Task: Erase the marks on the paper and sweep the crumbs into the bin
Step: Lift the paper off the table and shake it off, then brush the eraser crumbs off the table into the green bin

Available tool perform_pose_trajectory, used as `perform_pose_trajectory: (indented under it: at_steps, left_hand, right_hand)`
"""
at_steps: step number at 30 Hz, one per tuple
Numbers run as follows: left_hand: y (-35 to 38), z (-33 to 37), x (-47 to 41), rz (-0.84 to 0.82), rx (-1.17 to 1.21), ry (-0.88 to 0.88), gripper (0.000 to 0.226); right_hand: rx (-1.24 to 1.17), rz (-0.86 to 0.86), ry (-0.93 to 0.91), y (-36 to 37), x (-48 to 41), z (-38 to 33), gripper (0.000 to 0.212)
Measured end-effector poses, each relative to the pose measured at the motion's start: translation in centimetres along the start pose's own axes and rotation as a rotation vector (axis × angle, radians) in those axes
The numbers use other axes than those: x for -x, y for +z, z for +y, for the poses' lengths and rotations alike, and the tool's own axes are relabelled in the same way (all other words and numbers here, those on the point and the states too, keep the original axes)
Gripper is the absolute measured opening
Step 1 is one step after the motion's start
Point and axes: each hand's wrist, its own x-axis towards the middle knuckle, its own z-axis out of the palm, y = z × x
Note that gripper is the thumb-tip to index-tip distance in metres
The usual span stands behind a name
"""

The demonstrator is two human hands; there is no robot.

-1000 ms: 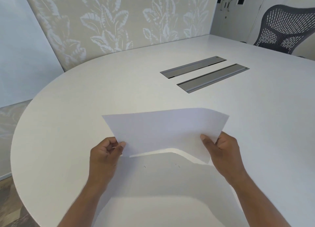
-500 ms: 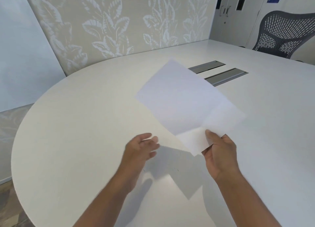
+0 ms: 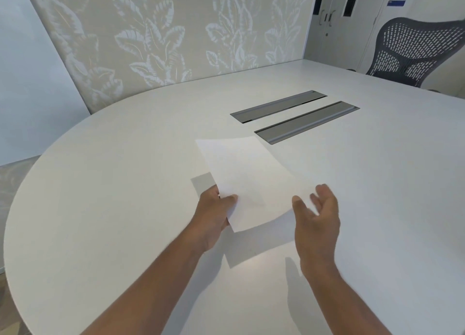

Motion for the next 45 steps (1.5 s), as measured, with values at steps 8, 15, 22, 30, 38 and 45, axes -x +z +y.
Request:
perform_pose_trajectory:
  at_steps: [8, 15, 22, 30, 38, 45]
  left_hand:
    - [-0.6, -0.6, -3.2, -0.042, -0.153, -0.022, 0.027]
    - [-0.4, -1.0, -4.8, 0.01, -0.226, -0.02, 0.019]
    - [-1.5, -1.4, -6.3, 0.198, -0.309, 0.023, 0.027]
    - [-5.1, -2.3, -6.6, 0.259, -0.693, 0.207, 0.038]
    - [-12.1, -4.9, -1.7, 0.08, -1.046, 0.46, 0.028]
    - [-17.9, -8.3, 4.9, -0.009, -1.156, 0.499, 0.056]
  right_hand:
    - [0.399, -0.315, -0.432, 0.2, -2.3, 1.7, 0.04]
    - [0.93, -0.631, -0.593, 1.1, -3.2, 5.9, 0.024]
    - [1.092, -0.663, -0.575, 1.4, -3.1, 7.3, 0.041]
    - [1.1, -0.679, -0.542, 1.2, -3.2, 7.7, 0.028]
    - [0.996, -0.72, -0.598, -0.9, -1.0, 6.4, 0.052]
    - [1.203, -0.864, -0.755, -2.9, 6.1, 7.2, 0.062]
